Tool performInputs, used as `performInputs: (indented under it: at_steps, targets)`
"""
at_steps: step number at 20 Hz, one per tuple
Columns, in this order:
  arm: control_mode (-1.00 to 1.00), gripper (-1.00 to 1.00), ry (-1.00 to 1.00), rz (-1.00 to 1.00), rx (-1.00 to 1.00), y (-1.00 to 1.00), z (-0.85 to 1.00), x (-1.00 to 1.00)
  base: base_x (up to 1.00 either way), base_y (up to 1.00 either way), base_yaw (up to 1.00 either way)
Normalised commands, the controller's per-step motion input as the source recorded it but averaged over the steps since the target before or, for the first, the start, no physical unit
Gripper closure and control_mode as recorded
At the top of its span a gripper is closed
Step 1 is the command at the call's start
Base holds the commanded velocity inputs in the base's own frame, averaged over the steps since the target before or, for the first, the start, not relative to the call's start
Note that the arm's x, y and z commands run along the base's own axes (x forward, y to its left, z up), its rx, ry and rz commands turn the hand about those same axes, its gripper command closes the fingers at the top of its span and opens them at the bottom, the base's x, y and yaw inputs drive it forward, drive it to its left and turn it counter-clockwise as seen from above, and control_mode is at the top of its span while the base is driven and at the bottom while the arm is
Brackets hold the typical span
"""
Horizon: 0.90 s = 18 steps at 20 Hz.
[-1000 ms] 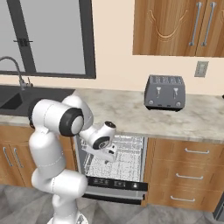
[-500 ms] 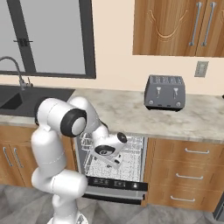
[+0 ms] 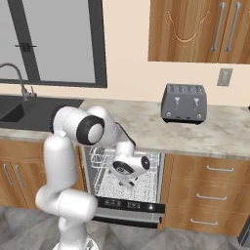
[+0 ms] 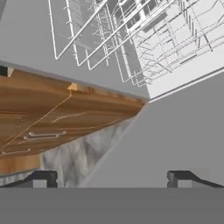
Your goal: Open the dishwasher door and pull out the top rack.
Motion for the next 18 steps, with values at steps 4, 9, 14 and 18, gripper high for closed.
performInputs:
  at_steps: [4,9,14,18]
  targets:
    - [-1.0,-1.0,0.0,-0.3,0.14,0.11,-0.08,0.07,0.0,0.0,0.0]
    - [-1.0,-1.0,0.0,-0.38,0.12,0.3,0.0,0.0,0.0,0.0,0.0]
    - [-1.0,-1.0,0.0,-0.41,0.03,0.46,0.0,0.06,0.0,0.0,0.0]
    - [-1.0,-1.0,0.0,-0.29,0.04,0.18,0.0,0.48,0.0,0.0,0.0]
